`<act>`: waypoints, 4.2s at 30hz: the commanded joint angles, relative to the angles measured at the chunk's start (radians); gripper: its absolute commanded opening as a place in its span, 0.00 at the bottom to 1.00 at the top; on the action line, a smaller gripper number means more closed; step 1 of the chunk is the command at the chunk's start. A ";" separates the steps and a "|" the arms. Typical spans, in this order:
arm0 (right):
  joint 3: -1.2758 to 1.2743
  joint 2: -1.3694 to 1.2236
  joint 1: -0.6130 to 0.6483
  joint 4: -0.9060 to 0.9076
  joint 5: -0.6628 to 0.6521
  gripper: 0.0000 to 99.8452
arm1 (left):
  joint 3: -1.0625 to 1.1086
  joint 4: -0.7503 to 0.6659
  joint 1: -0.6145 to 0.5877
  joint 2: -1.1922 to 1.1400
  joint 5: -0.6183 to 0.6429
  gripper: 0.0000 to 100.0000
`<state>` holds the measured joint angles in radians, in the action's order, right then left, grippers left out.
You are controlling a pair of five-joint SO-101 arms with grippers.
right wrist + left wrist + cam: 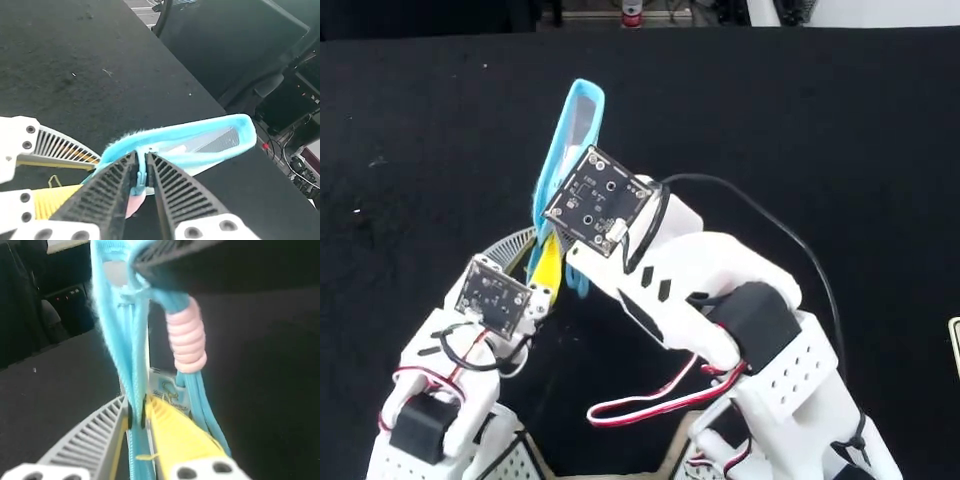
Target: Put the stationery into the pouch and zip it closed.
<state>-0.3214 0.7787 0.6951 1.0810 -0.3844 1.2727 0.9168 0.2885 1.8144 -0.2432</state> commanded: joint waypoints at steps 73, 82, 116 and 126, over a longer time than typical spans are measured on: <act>0.099 -0.406 -0.517 -0.295 0.000 0.01 | -0.231 0.295 0.013 0.009 -0.055 0.03; 0.099 -0.259 -0.377 -0.183 0.000 0.01 | -0.231 0.295 0.004 0.009 -0.054 0.05; -0.674 0.321 -0.598 -0.204 0.124 0.01 | 0.056 0.301 -0.487 0.009 0.020 0.03; -1.033 0.670 -0.571 -0.126 0.127 0.01 | 0.229 0.218 -0.487 0.009 0.023 0.03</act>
<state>-1.2850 1.3326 0.1181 0.9229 -0.2616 1.4845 1.1546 -0.1903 1.8236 -0.2279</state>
